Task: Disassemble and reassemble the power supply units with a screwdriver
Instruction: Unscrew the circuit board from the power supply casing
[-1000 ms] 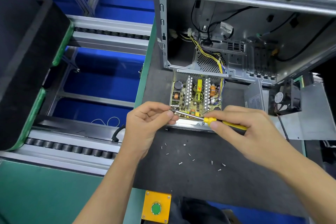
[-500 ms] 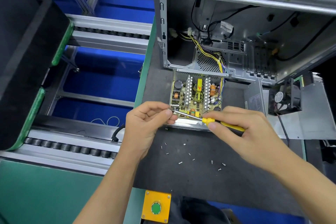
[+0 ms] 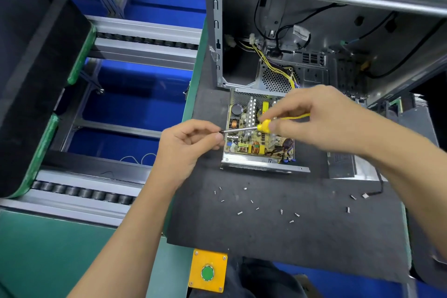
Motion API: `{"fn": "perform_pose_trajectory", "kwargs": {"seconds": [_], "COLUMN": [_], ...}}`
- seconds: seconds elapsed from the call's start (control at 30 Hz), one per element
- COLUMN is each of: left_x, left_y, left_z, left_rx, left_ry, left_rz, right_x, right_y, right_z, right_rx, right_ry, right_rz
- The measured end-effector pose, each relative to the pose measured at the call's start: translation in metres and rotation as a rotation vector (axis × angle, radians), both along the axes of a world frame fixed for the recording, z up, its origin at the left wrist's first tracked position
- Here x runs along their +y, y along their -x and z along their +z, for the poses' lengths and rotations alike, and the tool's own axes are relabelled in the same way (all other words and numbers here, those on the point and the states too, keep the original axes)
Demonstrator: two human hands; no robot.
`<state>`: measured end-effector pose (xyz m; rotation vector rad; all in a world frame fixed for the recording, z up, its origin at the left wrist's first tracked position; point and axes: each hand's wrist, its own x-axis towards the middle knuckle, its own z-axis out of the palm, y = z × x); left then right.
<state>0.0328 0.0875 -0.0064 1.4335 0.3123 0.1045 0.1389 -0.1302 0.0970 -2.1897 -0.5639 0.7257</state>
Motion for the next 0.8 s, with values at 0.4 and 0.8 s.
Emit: {"fn": "perform_pose_trajectory", "kwargs": {"seconds": [0.4,0.8], "left_x": [-0.004,-0.009], "left_y": [0.006,0.006], "left_z": [-0.017,-0.023], "left_rx": [0.027,-0.062], "left_ry": [0.049,-0.219], "left_rz": [0.080,0.050], "right_x": [0.021,0.036], "right_y": [-0.008,0.018], "right_z": [-0.013,-0.029], "right_rx": [0.251,0.040], "right_ry": [-0.314,-0.454], "right_rz": [-0.338,-0.458]}}
